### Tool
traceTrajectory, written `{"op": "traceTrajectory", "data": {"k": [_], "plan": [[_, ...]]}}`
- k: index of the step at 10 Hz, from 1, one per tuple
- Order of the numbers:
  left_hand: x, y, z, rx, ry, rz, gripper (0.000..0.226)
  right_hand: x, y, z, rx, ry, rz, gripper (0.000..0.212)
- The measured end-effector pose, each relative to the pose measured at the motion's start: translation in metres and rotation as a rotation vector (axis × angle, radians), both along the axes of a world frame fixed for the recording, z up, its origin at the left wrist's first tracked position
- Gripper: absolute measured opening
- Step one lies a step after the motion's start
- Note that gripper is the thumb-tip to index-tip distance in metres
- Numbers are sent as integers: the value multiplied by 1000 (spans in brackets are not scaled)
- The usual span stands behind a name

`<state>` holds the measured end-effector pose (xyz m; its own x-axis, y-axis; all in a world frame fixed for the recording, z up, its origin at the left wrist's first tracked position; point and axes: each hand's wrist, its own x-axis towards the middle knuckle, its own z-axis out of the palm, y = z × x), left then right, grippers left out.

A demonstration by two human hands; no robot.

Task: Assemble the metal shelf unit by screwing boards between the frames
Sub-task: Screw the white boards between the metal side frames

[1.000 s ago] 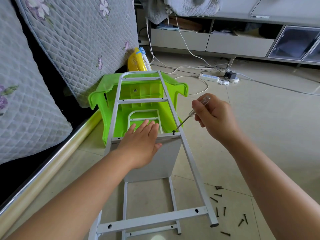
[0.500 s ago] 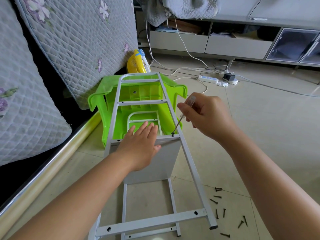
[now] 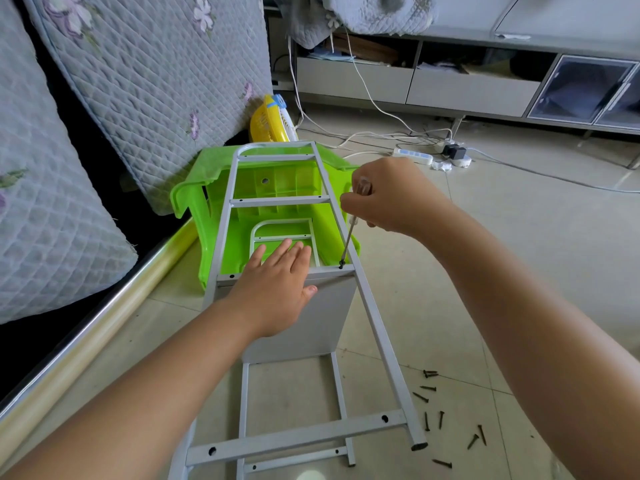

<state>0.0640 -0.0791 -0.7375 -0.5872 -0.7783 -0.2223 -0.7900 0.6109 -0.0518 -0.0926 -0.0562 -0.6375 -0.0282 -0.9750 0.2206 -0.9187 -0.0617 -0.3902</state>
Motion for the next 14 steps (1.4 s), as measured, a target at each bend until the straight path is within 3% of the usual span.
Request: {"op": "traceTrajectory", "data": {"k": [3, 6, 10, 12, 14], "plan": [[1, 0, 0, -1, 2, -1, 61, -5, -6, 3, 193, -100, 59, 26], [0, 0, 1, 10, 17, 6, 60, -15, 6, -1, 137, -205, 69, 22], [0, 1, 1, 12, 17, 8, 61, -15, 4, -5, 173, -137, 95, 22], [1, -2, 2, 24, 34, 3, 60, 3, -1, -1, 121, 12, 128, 53], [18, -2, 7, 117, -5, 99, 60, 4, -1, -12, -17, 1, 144, 16]]}}
